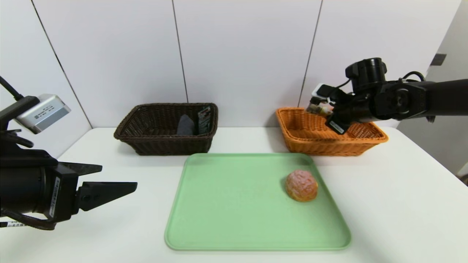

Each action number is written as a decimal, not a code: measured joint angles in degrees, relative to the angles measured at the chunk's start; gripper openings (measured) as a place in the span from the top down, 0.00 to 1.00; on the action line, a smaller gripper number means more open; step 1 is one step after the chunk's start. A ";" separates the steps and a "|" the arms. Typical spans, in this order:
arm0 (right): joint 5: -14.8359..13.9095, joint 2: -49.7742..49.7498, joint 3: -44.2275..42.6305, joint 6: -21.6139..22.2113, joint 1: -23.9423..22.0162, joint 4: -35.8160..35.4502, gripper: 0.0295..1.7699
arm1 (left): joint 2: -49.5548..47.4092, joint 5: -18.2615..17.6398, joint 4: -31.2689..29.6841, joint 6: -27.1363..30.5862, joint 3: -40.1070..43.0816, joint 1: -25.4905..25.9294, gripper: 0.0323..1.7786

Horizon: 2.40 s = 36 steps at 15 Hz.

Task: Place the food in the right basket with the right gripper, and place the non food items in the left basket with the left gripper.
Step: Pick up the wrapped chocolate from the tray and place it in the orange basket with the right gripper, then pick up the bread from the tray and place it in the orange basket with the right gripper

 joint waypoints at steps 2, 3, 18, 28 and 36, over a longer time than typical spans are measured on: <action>0.00 0.63 -0.24 0.06 0.00 0.17 0.87 | 0.02 0.00 0.00 0.00 -0.02 -0.02 0.05; 0.02 0.91 -0.55 0.09 0.00 0.37 0.77 | 0.02 0.00 0.01 -0.02 -0.05 -0.02 0.05; 3.67 -7.63 -19.14 40.06 6.73 32.37 0.14 | -0.30 0.00 -0.07 0.00 -0.22 -0.04 0.05; 3.83 -15.08 -11.58 65.18 20.65 50.03 0.06 | -0.02 -0.11 -0.09 0.06 -0.40 -0.06 0.05; 3.23 -12.79 3.22 65.07 25.05 40.56 0.04 | 0.13 -0.11 -0.09 0.06 -0.33 -0.09 0.05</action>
